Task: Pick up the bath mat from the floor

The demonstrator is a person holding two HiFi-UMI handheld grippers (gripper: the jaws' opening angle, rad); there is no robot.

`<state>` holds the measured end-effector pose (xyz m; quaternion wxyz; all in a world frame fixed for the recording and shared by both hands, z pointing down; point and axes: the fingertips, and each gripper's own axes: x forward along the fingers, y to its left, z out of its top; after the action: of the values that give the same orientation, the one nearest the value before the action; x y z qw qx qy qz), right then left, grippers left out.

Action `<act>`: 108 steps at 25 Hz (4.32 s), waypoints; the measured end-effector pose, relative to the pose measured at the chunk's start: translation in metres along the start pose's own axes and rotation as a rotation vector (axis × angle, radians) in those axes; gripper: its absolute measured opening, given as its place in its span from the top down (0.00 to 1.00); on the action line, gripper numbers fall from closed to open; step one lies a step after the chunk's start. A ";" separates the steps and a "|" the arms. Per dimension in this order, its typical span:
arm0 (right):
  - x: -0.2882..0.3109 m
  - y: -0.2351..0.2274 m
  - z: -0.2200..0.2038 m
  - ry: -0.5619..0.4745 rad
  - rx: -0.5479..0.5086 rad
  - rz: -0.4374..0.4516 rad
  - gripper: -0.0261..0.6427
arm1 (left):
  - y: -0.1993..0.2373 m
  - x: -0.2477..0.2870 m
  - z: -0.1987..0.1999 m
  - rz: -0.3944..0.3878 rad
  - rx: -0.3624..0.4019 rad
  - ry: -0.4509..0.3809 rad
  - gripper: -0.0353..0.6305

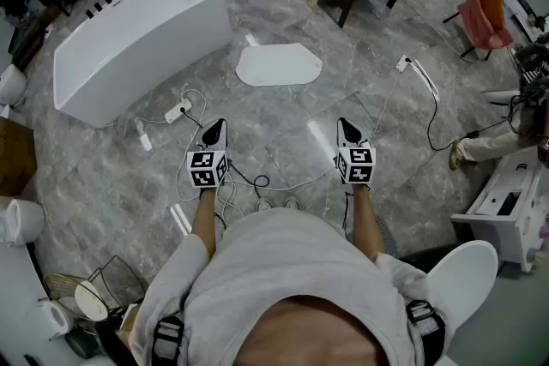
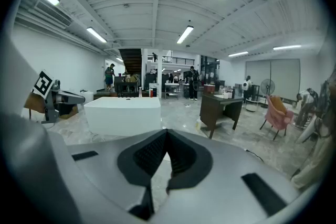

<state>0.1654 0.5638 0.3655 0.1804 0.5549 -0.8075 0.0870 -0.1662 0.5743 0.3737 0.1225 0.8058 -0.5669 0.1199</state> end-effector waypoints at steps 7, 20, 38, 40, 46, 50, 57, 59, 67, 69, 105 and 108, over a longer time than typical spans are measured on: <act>0.000 0.005 0.001 0.003 -0.013 0.005 0.94 | 0.001 -0.004 -0.005 0.000 -0.006 0.006 0.93; -0.004 0.029 0.011 -0.098 0.041 0.123 0.53 | -0.013 -0.017 -0.007 -0.081 -0.041 -0.045 0.54; -0.027 -0.014 -0.020 -0.066 0.023 0.110 0.54 | -0.070 -0.008 -0.021 -0.051 -0.044 -0.030 0.54; -0.028 -0.018 -0.023 -0.060 0.020 0.117 0.53 | -0.075 -0.006 -0.025 -0.045 -0.049 -0.022 0.54; -0.017 -0.027 -0.017 -0.069 0.014 0.124 0.54 | -0.072 0.002 -0.025 -0.033 -0.055 -0.008 0.54; -0.008 -0.037 -0.016 -0.069 0.016 0.118 0.53 | -0.070 0.017 -0.019 -0.034 -0.048 -0.007 0.54; 0.028 -0.056 -0.015 -0.054 0.033 0.092 0.54 | -0.059 0.054 -0.014 -0.043 -0.075 -0.008 0.54; 0.043 -0.064 -0.009 -0.057 0.036 0.082 0.54 | -0.052 0.069 -0.012 -0.046 -0.084 -0.010 0.54; 0.118 -0.083 0.020 -0.040 0.029 0.058 0.54 | -0.009 0.151 0.007 -0.072 -0.103 -0.009 0.54; 0.136 -0.084 0.028 -0.026 0.029 0.056 0.54 | 0.000 0.170 0.014 -0.085 -0.103 0.001 0.54; 0.351 -0.067 0.116 0.037 -0.004 0.064 0.54 | 0.141 0.350 0.074 -0.169 -0.075 0.045 0.54; 0.362 -0.069 0.116 0.033 -0.004 0.075 0.54 | 0.144 0.357 0.071 -0.158 -0.080 0.050 0.54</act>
<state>0.0917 0.1858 0.3955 0.1914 0.5222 -0.8249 0.1014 -0.1805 0.1879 0.4343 0.1777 0.8391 -0.5028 0.1074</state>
